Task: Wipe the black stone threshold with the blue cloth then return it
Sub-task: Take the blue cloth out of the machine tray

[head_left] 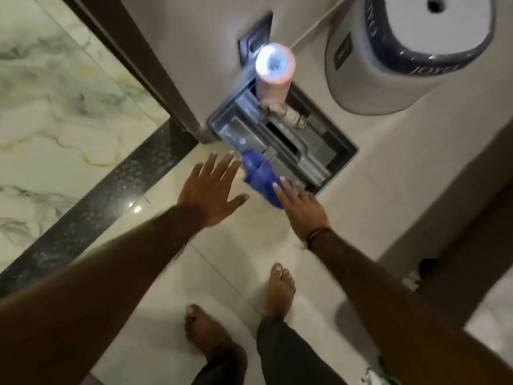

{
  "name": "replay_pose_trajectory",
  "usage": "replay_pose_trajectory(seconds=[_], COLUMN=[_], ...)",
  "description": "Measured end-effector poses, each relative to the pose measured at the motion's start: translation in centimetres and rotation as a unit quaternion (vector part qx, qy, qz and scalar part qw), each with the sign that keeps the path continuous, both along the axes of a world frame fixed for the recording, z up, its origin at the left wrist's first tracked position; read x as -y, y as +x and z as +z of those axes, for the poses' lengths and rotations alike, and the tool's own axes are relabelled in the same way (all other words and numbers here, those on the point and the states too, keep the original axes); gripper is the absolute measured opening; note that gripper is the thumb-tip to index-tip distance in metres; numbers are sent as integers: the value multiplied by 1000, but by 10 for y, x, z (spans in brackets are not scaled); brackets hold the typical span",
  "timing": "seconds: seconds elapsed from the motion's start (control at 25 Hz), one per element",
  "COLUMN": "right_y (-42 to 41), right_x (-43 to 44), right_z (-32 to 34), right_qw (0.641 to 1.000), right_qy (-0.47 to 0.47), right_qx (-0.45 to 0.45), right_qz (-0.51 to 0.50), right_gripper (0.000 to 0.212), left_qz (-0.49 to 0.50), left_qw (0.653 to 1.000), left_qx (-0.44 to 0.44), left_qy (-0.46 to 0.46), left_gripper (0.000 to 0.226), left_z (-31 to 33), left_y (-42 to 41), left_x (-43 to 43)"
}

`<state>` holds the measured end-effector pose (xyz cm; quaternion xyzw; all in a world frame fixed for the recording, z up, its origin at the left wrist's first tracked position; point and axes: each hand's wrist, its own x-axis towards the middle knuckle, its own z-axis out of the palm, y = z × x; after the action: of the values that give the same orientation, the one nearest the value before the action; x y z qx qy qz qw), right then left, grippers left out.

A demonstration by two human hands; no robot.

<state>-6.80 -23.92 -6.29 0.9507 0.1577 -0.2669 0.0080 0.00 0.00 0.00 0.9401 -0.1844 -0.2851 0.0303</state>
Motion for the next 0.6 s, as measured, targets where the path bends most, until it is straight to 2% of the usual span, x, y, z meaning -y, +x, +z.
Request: replay_pose_trajectory(seconds=[0.08,0.2,0.36,0.48,0.6], right_y=[15,23,34,43,37], right_x=[-13,-11,-3,-6,-21], right_z=[-30,-64,-70,-48,-17], right_qw=[1000,998,991,997,996], right_qy=[10,-26,-66,-56,49], right_qx=[17,24,-7,-9,51], right_qz=[15,45,116,50,-55], right_gripper=[67,64,60,52,44], left_qz=[7,12,12,28,78], left_qw=[1000,1000,999,999,997], left_qx=[2,-19,-37,-39,-25], left_qy=[5,-3,12,5,-1], left_gripper=[85,85,85,83,82], left_z=[-30,-54,-58,-48,-30], left_y=[1,-9,-36,-54,-74], left_x=[-2,-8,-48,-78,-107])
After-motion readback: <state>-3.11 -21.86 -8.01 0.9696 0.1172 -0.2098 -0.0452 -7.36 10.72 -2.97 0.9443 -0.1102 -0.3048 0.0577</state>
